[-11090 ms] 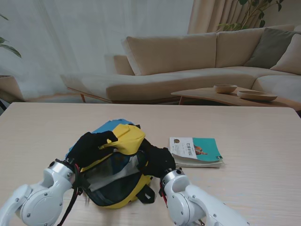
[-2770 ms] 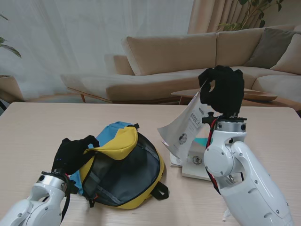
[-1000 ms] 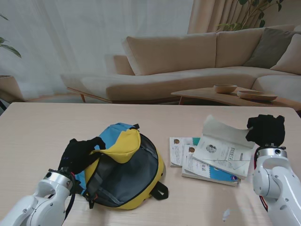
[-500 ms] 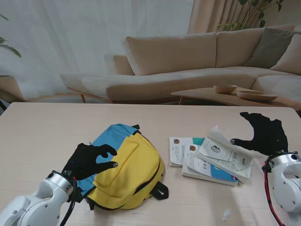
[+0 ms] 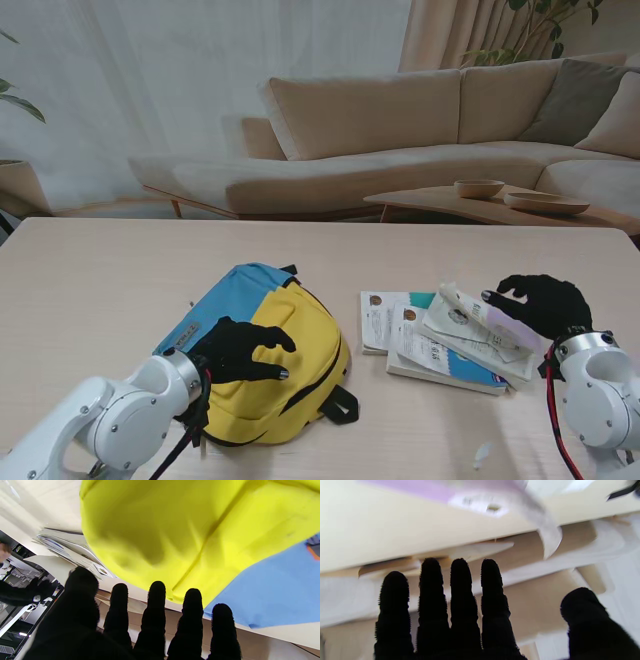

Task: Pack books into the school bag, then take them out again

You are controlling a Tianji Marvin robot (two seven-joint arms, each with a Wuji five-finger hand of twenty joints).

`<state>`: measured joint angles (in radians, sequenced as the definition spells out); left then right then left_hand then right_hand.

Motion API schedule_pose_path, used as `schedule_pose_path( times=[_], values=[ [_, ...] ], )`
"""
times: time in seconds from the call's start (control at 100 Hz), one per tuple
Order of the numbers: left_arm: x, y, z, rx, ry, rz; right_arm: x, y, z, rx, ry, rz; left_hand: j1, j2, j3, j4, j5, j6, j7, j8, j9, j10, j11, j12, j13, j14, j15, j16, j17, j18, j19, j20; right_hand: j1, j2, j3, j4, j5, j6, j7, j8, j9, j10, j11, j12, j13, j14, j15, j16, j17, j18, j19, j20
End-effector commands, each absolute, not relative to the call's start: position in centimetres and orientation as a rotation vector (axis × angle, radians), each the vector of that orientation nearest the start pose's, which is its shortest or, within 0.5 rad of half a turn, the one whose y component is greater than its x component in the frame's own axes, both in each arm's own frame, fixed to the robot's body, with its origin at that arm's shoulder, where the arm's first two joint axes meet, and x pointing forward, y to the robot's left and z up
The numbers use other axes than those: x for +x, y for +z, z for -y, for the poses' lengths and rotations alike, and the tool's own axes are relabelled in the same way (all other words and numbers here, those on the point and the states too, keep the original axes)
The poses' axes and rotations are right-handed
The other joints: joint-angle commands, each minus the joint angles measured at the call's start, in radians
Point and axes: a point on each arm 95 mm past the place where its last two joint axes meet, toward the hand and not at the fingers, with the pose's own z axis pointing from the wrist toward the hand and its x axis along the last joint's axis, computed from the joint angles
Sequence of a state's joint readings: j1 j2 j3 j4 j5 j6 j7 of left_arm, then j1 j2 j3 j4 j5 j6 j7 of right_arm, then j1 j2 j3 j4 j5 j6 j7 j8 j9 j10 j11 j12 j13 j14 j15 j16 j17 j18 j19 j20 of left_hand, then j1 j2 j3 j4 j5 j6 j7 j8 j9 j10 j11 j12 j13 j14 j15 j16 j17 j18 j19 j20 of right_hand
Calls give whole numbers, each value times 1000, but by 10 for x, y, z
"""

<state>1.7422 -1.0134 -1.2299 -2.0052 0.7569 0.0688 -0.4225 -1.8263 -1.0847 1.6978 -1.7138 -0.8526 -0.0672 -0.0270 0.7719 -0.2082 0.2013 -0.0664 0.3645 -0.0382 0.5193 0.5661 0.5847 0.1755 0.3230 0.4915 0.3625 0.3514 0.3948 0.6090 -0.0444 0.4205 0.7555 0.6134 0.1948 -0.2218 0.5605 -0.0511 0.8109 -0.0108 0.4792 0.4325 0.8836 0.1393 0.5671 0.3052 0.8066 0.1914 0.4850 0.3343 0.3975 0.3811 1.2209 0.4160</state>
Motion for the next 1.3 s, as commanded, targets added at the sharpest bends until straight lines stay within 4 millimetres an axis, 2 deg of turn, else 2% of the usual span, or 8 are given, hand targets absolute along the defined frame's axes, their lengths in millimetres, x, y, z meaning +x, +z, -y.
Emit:
schedule_pose_path(
  times=[0.0, 0.24, 0.36, 0.59, 0.72, 0.99, 1.19, 1.29],
  values=[
    [321, -289, 52, -1532, -1535, -1843, 347, -319, 154, 1455, 1322, -1231, -23, 16, 11, 37, -15, -13, 16, -5, -35, -12, 8, -9, -30, -13, -20, -21, -29, -19, -35, 20, 2, 36, -38, 29, 79, 22, 37, 17, 97, 39, 8, -6, 99, 32, 36, 6, 68, 37, 54, 15],
    [309, -303, 60, -1538, -1464, -1961, 340, -344, 143, 1546, 1314, -1335, -158, -8, -145, 12, 50, 73, 72, 71, -200, -49, -32, -12, -145, -62, -101, -40, -62, -50, -172, 68, -12, 49, -35, 33, 124, 16, 37, 7, 196, 37, -32, -24, 202, 40, 11, -33, 150, 52, 67, -6],
    [305, -310, 64, -1401, -1321, -2064, 342, -340, 143, 1540, 1329, -1304, -133, -27, -219, 14, -165, 98, 239, 253, -348, -94, -49, 5, -213, -117, -144, -42, -64, -73, -247, 92, -4, 51, -38, 33, 127, 18, 39, 10, 191, 33, -8, -5, 200, 39, 32, -17, 137, 49, 89, 1],
    [306, -321, 56, -1214, -1115, -2125, 342, -334, 142, 1531, 1357, -1260, 103, -127, 376, 43, -254, -195, 341, 444, -399, -164, -30, 40, -239, -144, -134, -32, -52, -113, -227, 98, 2, 53, -40, 34, 124, 18, 38, 11, 187, 32, 0, 4, 193, 38, 53, -5, 130, 53, 103, 8],
    [305, -326, 33, -1155, -1054, -2074, 343, -332, 142, 1532, 1366, -1250, 274, -163, 553, 35, -47, -309, 423, 445, -342, -178, 20, 31, -222, -152, -103, -31, -47, -116, -163, 92, 0, 56, -44, 33, 120, 18, 36, 10, 183, 32, 5, 8, 187, 36, 63, 0, 126, 53, 109, 12],
    [303, -326, -41, -976, -919, -1879, 345, -330, 141, 1533, 1372, -1234, 354, -211, 724, -1, 208, -345, 510, 448, -273, -197, 54, 9, -197, -150, -33, -35, -42, -114, -69, 49, 2, 59, -47, 34, 114, 18, 31, 10, 176, 32, 13, 15, 177, 38, 76, 6, 119, 51, 115, 19],
    [307, -319, -80, -956, -917, -1747, 345, -331, 139, 1536, 1364, -1246, 294, -198, 671, 5, 40, -278, 417, 355, -342, -182, 59, 1, -219, -155, -12, -38, -45, -117, -51, 13, 3, 60, -48, 34, 102, 17, 25, 8, 166, 29, 17, 19, 170, 33, 82, 8, 114, 47, 116, 21],
    [301, -306, -81, -1001, -971, -1757, 345, -331, 139, 1538, 1363, -1245, 86, -210, 541, 2, -45, -192, 318, 251, -381, -169, 31, -12, -256, -161, -44, -55, -48, -118, -118, -12, 5, 59, -48, 34, 97, 17, 22, 8, 161, 26, 21, 22, 163, 30, 83, 9, 112, 46, 117, 23]
  ],
)
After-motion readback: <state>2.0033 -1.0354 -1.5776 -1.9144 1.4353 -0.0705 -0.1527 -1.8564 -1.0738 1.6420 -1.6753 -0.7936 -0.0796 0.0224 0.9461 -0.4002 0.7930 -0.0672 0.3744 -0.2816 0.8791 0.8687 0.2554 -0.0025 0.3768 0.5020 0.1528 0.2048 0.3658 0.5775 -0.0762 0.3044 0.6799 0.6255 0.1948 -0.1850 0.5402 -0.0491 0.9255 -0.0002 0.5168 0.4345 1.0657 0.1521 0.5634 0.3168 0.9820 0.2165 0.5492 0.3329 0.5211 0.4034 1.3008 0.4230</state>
